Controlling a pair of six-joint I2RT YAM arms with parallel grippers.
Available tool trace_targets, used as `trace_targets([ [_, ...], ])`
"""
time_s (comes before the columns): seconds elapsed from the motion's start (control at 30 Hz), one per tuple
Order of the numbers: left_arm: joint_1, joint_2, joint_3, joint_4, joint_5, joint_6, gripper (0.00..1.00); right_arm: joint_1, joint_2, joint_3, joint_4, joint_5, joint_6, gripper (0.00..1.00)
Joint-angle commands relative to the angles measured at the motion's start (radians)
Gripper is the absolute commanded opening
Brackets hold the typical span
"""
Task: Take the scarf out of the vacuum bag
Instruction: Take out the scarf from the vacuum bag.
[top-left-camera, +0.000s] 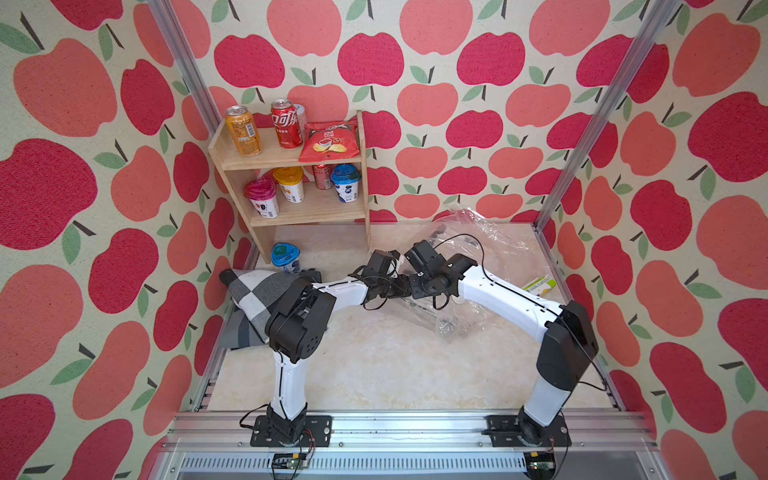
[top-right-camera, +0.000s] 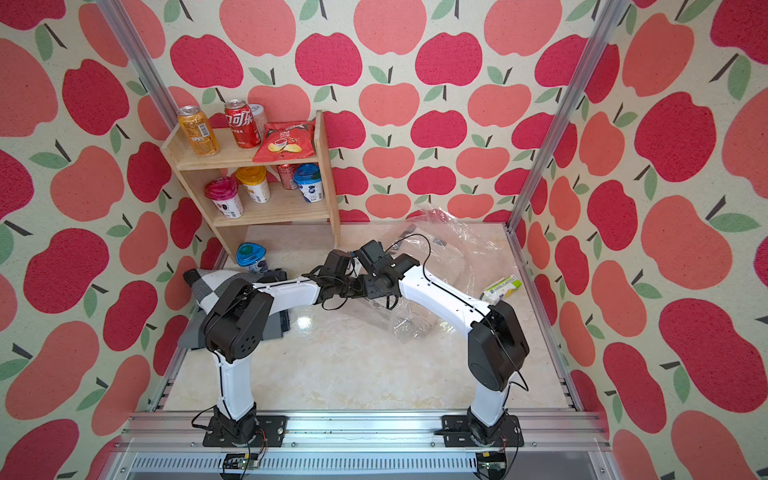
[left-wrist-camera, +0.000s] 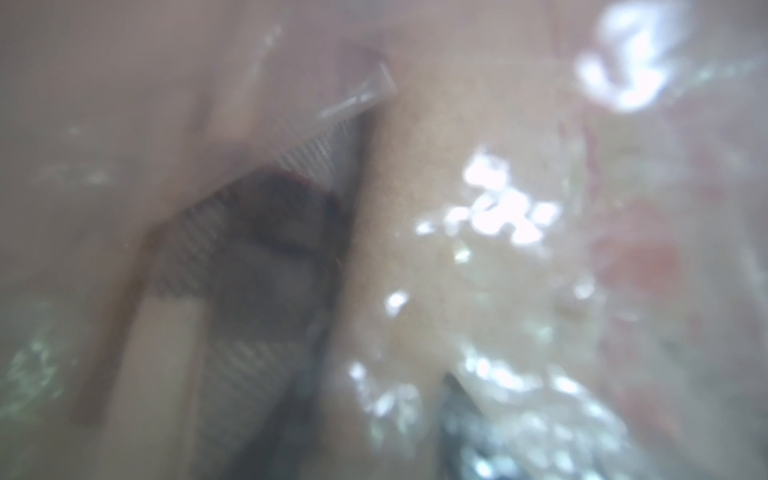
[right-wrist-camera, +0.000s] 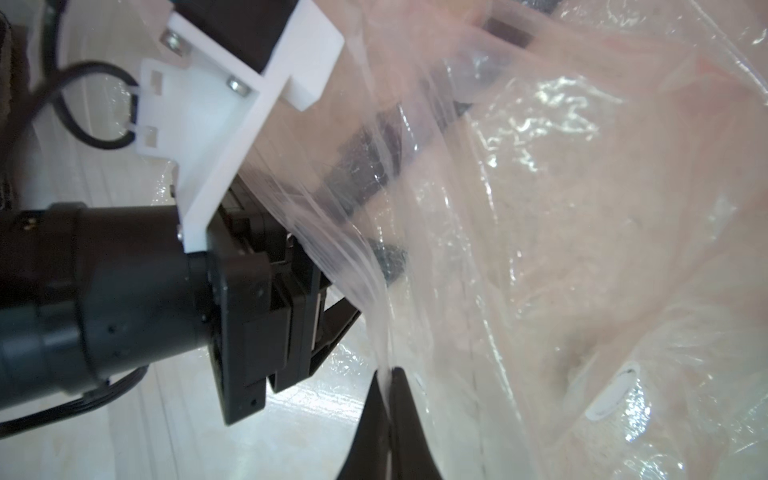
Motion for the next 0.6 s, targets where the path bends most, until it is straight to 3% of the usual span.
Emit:
trace_targets([
  [0.0, -0.017, -0.028, -0.04, 0.038, 0.063, 0.002, 0.49, -0.014, -0.033, -0.017, -0.008, -0.027, 0.028, 0.0],
  [0.3, -0.027, -0.079, -0.085, 0.103, 0.184, -0.027, 0.51, -0.017, -0.021, -0.01, 0.002, -0.038, 0.029, 0.0],
  [0.57, -0.035, -0.021, -0.023, 0.063, 0.158, -0.045, 0.51, -0.017, -0.025, -0.001, -0.006, -0.034, 0.024, 0.0],
])
